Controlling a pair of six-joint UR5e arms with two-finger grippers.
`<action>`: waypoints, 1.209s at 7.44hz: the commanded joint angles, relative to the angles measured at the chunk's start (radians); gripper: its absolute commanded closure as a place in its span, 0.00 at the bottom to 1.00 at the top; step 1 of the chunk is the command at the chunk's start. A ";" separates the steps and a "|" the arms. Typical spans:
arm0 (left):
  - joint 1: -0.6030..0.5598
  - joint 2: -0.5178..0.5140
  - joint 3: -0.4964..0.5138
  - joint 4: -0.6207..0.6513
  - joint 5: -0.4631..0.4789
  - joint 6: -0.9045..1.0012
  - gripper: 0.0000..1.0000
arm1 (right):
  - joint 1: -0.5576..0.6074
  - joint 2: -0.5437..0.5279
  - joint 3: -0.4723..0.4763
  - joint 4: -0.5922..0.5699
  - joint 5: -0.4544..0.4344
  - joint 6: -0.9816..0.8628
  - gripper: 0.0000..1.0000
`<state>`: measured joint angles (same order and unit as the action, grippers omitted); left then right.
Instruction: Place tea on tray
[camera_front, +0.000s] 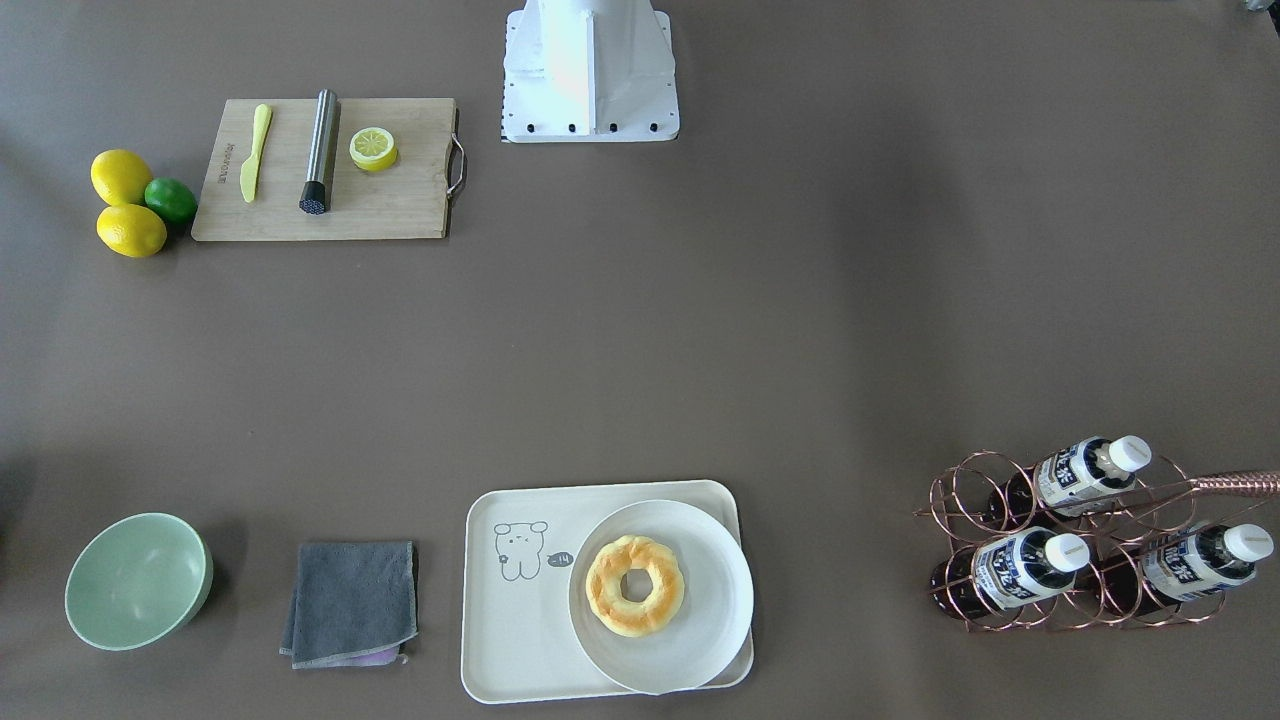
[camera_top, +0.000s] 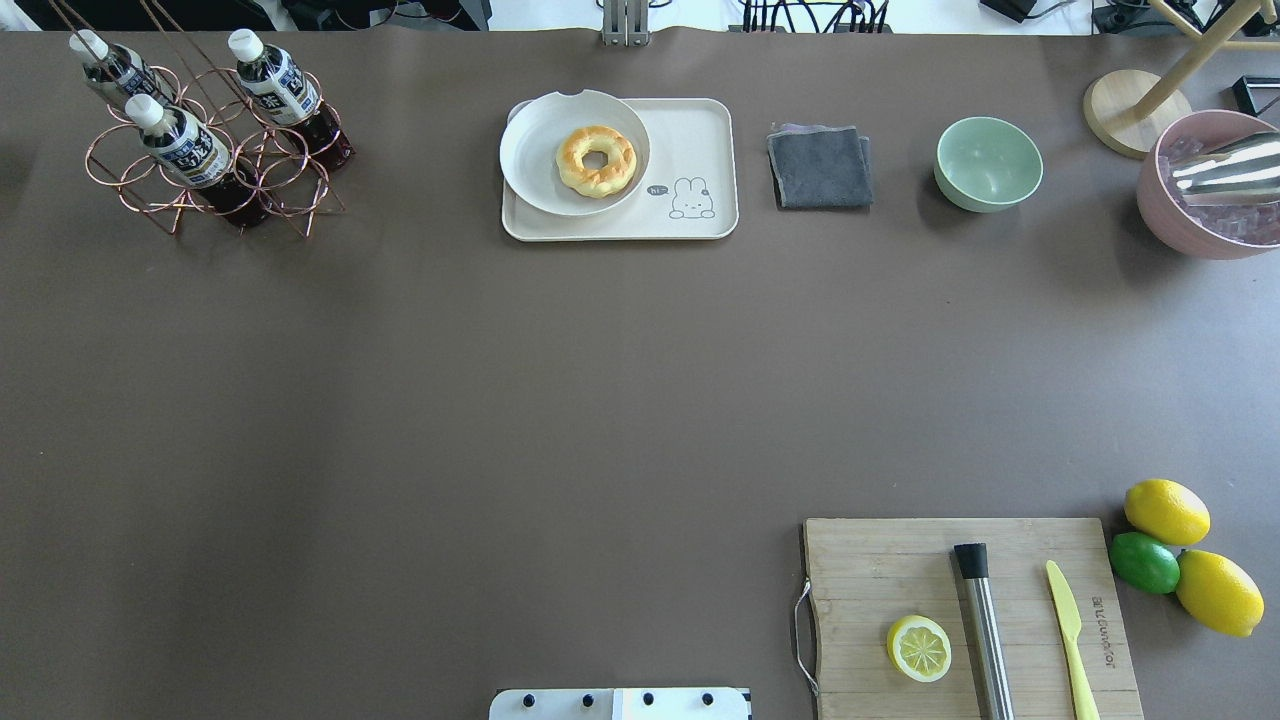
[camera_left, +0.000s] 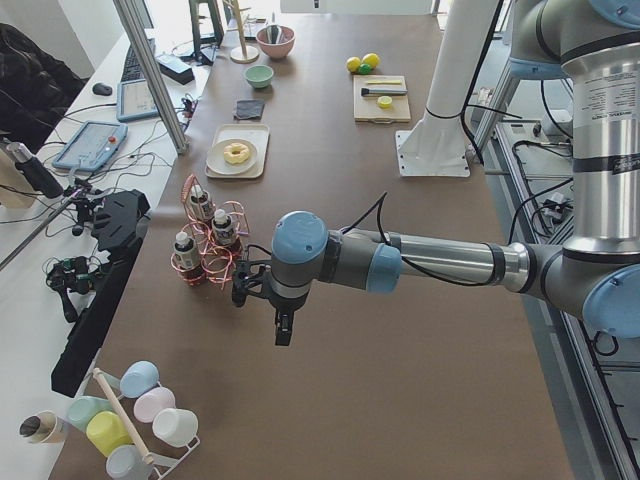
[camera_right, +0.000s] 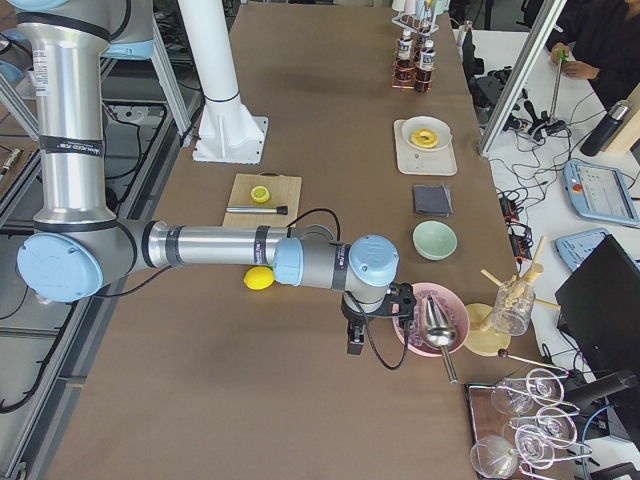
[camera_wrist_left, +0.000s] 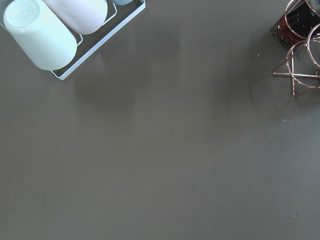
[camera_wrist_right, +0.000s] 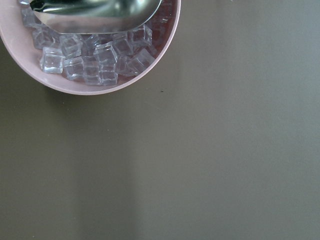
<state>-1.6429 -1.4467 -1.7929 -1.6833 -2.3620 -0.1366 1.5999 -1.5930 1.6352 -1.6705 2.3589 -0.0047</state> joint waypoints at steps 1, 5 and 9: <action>0.011 0.003 0.006 -0.001 -0.008 0.005 0.03 | 0.000 -0.001 -0.001 0.000 0.000 0.000 0.00; 0.012 0.006 0.007 -0.001 -0.006 0.002 0.03 | 0.000 0.001 -0.001 0.000 0.000 0.000 0.00; 0.012 0.002 0.017 -0.001 -0.008 0.000 0.03 | 0.000 0.001 -0.001 0.000 0.002 0.003 0.00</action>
<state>-1.6307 -1.4443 -1.7798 -1.6838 -2.3691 -0.1362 1.5999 -1.5924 1.6347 -1.6705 2.3607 -0.0040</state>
